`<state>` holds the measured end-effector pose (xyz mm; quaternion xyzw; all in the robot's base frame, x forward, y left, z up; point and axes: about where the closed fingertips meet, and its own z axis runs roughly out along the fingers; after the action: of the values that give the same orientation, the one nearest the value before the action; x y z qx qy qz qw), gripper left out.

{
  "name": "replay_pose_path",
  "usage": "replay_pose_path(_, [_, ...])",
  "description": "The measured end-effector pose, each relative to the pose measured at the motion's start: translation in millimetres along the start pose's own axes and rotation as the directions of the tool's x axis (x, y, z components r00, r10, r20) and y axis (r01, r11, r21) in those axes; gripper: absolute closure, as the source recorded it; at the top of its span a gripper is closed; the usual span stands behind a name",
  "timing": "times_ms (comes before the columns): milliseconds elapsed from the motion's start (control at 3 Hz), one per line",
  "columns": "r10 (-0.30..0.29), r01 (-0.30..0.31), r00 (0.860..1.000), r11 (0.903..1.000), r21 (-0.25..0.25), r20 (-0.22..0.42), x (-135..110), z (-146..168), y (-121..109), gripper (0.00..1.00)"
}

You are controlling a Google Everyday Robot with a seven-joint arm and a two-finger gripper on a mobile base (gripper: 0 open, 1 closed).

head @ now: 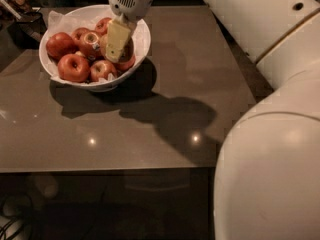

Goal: Pick apple from white bowl

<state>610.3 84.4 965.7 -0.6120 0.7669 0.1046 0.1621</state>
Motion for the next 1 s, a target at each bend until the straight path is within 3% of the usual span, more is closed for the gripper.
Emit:
replay_pose_path(333, [-0.043,0.043,0.999,0.9991,0.002,0.02,-5,-20,11,1.0])
replay_pose_path(667, [-0.144,0.145,0.987,0.9893,-0.016,0.068,-18,-44,32,1.0])
replay_pose_path(1000, [-0.262,0.267,0.957,0.9635,-0.022,0.124,-25,-70,62,1.0])
